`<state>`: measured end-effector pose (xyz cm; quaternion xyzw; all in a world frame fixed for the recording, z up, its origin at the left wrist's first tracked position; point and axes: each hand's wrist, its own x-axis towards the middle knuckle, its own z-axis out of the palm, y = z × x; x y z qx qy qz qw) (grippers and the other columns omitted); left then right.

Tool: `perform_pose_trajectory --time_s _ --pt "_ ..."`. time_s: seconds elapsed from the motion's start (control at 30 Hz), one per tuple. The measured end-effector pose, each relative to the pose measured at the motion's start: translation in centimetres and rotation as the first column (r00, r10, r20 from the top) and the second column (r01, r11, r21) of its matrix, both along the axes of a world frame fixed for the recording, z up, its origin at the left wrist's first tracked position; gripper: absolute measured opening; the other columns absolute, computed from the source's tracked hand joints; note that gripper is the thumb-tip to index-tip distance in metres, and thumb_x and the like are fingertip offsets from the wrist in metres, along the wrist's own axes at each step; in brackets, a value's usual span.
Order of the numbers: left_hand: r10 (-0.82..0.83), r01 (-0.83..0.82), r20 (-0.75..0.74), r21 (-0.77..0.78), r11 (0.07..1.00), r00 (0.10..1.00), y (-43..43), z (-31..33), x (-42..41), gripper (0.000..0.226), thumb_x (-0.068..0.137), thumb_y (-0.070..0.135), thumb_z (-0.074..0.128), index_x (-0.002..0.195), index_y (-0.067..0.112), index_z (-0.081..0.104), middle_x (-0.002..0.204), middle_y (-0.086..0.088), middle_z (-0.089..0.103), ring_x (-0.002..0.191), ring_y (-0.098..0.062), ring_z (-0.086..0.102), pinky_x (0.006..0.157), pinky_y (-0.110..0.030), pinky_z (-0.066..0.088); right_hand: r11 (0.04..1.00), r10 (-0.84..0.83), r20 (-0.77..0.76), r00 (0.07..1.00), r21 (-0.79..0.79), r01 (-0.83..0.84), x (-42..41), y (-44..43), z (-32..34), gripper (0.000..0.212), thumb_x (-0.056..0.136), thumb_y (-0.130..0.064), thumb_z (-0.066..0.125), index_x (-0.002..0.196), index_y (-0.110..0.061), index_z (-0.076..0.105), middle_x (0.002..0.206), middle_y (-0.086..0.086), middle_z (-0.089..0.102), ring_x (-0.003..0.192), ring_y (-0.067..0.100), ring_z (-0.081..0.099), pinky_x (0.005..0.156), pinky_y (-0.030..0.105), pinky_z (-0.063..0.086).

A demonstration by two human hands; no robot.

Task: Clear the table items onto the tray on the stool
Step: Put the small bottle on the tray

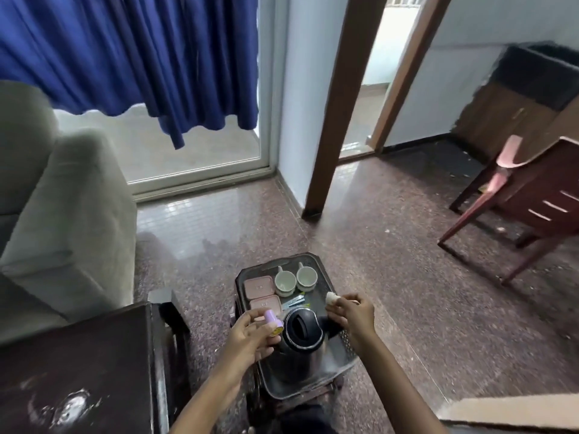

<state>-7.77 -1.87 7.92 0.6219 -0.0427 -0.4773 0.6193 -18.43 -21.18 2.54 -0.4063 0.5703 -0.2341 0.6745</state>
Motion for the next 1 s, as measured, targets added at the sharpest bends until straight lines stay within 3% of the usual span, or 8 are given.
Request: perform_pose_trajectory --time_s 0.13,0.27,0.37,0.5,0.67,0.73,0.87,1.0 --pt "0.066 -0.067 0.012 0.034 0.997 0.998 -3.2 0.5 1.4 0.023 0.087 0.006 0.060 0.107 0.017 0.057 0.093 -0.008 0.070 0.073 -0.018 0.068 0.066 -0.024 0.055 0.954 0.173 -0.369 0.913 -0.168 -0.249 3.4 -4.7 -4.0 0.019 0.072 0.000 0.064 0.065 -0.012 0.051 0.080 0.020 0.063 0.070 0.030 0.064 0.058 0.035 0.053" --pt "0.114 -0.114 0.005 0.050 0.992 0.993 -6.1 0.9 2.6 0.030 0.086 0.000 0.059 0.113 0.013 0.058 0.093 -0.009 0.068 0.065 -0.013 0.069 0.059 -0.019 0.057 0.673 0.499 -0.671 0.548 -0.098 -0.733 5.1 -7.5 -8.2 0.004 0.073 -0.009 0.061 0.077 -0.008 0.059 0.085 0.014 0.064 0.083 0.029 0.062 0.065 0.030 0.041" --pt "0.135 -0.136 0.009 0.068 0.988 0.991 -7.4 0.7 2.9 0.036 0.084 0.003 0.062 0.117 0.017 0.060 0.101 -0.010 0.069 0.074 -0.016 0.071 0.063 -0.021 0.058 0.464 0.619 -0.722 0.310 0.018 -0.886 6.2 -8.9 -11.3 0.011 0.075 -0.007 0.056 0.082 -0.008 0.064 0.095 0.017 0.066 0.092 0.028 0.063 0.072 0.033 0.047" --pt "0.200 -0.196 -0.018 0.127 0.972 0.980 -8.1 0.0 2.4 0.034 0.085 0.002 0.061 0.113 0.021 0.062 0.096 -0.008 0.069 0.076 -0.017 0.070 0.067 -0.021 0.058 0.321 0.676 -0.719 0.162 0.089 -0.943 7.4 -9.6 -14.1 0.024 0.082 -0.007 0.048 0.099 0.000 0.064 0.111 0.021 0.065 0.105 0.034 0.061 0.076 0.033 0.046" --pt "0.235 -0.225 -0.030 0.191 0.955 0.972 -7.8 -0.8 1.1 0.033 0.084 0.006 0.062 0.112 0.023 0.062 0.094 -0.006 0.072 0.077 -0.012 0.069 0.068 -0.019 0.056 0.143 0.757 -0.653 -0.014 0.187 -0.972 8.0 -9.3 -17.8 0.029 0.072 -0.008 0.052 0.097 0.003 0.063 0.105 0.024 0.067 0.099 0.037 0.063 0.077 0.037 0.051" --pt "0.243 -0.233 -0.023 0.207 0.950 0.970 -7.8 -1.0 0.9 0.033 0.085 0.006 0.062 0.112 0.023 0.062 0.098 -0.009 0.072 0.077 -0.012 0.069 0.068 -0.019 0.055 0.102 0.769 -0.636 -0.061 0.216 -0.971 7.9 -9.3 -19.3 0.029 0.073 -0.009 0.055 0.098 0.002 0.065 0.106 0.023 0.068 0.099 0.035 0.064 0.077 0.034 0.050" --pt "0.240 -0.232 -0.010 0.218 0.948 0.971 -7.7 -1.5 1.0 0.036 0.082 0.008 0.067 0.114 0.022 0.061 0.103 -0.012 0.070 0.078 -0.012 0.069 0.065 -0.018 0.054 0.084 0.765 -0.642 -0.049 0.175 -0.981 7.9 -9.4 -15.6 0.028 0.078 -0.009 0.057 0.103 -0.006 0.070 0.108 0.017 0.070 0.104 0.029 0.064 0.082 0.028 0.047" --pt "0.219 -0.242 0.112 0.275 0.930 0.969 -7.8 -2.4 1.1 0.047 0.061 0.019 0.077 0.103 0.023 0.056 0.096 -0.006 0.070 0.073 -0.004 0.067 0.062 -0.018 0.053 0.240 0.729 -0.671 0.137 0.063 -0.969 7.8 -10.3 -11.5 0.028 0.077 -0.003 0.054 0.097 -0.011 0.073 0.103 0.012 0.072 0.096 0.024 0.066 0.084 0.031 0.049"
